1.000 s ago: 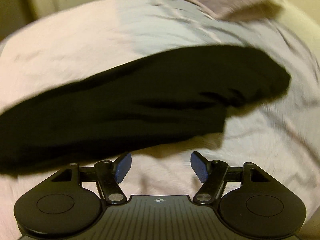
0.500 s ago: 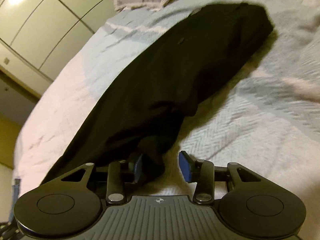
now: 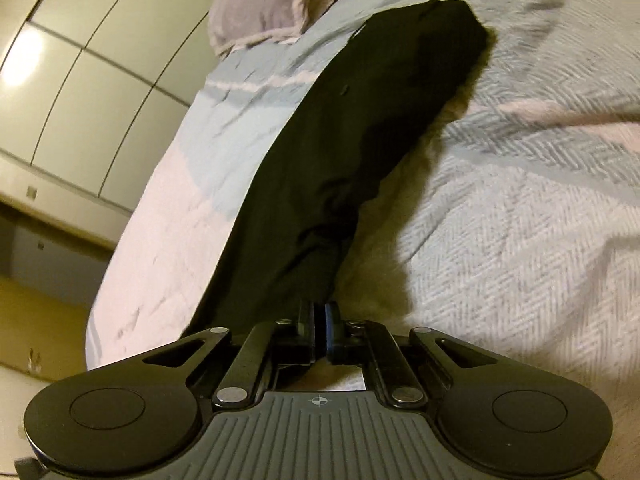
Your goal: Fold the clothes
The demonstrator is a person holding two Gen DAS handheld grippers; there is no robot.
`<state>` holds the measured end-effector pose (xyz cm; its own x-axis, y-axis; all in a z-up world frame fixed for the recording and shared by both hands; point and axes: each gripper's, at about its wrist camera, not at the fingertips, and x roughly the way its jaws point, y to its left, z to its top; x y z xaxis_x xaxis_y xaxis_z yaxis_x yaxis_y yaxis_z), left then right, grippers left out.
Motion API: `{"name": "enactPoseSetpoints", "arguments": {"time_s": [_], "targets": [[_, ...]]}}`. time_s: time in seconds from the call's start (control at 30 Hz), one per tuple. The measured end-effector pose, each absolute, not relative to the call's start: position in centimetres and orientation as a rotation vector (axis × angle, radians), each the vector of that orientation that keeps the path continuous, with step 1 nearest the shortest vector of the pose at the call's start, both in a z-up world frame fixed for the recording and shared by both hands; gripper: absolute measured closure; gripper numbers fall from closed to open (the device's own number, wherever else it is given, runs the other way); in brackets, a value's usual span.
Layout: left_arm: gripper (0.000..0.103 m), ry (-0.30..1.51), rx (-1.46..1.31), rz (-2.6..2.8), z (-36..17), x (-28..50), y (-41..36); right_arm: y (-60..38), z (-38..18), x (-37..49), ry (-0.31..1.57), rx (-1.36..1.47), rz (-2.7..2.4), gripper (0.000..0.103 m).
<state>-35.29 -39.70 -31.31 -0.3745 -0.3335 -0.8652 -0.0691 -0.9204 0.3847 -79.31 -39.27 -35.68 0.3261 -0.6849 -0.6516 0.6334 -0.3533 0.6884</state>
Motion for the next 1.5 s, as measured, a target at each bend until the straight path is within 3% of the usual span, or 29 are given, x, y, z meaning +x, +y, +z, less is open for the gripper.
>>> {"name": "enactPoseSetpoints", "arguments": {"time_s": [0.1, 0.3, 0.37, 0.43, 0.5, 0.53, 0.57, 0.73, 0.93, 1.17, 1.23, 1.33, 1.5], "targets": [[0.072, -0.617, 1.581, -2.447, -31.3, -37.2, -39.1, -38.7, -35.5, -79.5, -0.088, 1.335, -1.393, 0.1], [0.064, -0.758, 1.444, -2.546, -32.2, -43.4, -38.3, -37.3, -36.4, -78.5, 0.039, 1.331, -1.474, 0.096], [0.061, -0.831, 1.416, -2.562, -32.9, -45.6, -38.1, -37.1, -36.7, -78.2, 0.057, 1.33, -1.482, 0.086], [0.061, -0.893, 1.402, -2.57, -33.6, -47.8, -38.1, -36.8, -37.0, -77.9, 0.061, 1.332, -1.487, 0.057], [0.065, -0.887, 1.432, -2.581, -34.1, -49.4, -38.8, -36.6, -37.1, -77.6, 0.067, 1.322, -1.483, 0.05], [0.08, -0.867, 1.458, -2.59, -34.2, -50.1, -39.3, -36.6, -37.1, -77.4, 0.075, 1.316, -1.477, 0.048], [0.101, -0.826, 1.477, -2.6, -34.0, -50.7, -40.0, -36.7, -37.2, -77.2, 0.083, 1.309, -1.472, 0.047], [0.102, -0.555, 1.487, -2.627, -31.6, -52.0, -44.2, -37.7, -37.5, -75.4, 0.149, 1.217, -1.443, 0.038], [0.103, -0.335, 1.431, -2.655, -28.8, -51.1, -47.8, -41.3, -39.0, -73.4, 0.088, 1.169, -1.432, 0.037], [0.103, -0.324, 1.41, -2.674, -28.1, -50.1, -48.4, -45.9, -40.4, -72.1, 0.246, 1.0, -1.614, 0.038], [0.102, -0.37, 1.424, -2.687, -28.7, -50.4, -47.5, -45.5, -39.8, -72.6, 0.282, 0.976, -1.625, 0.067], [0.101, -0.496, 1.454, -2.708, -29.8, -50.8, -45.1, -43.4, -37.6, -72.4, 0.275, 0.937, -1.606, 0.094], [0.096, -0.628, 1.503, -2.696, -31.9, -50.6, -42.4, -41.1, -36.7, -72.5, 0.177, 1.05, -1.636, 0.099]]}}
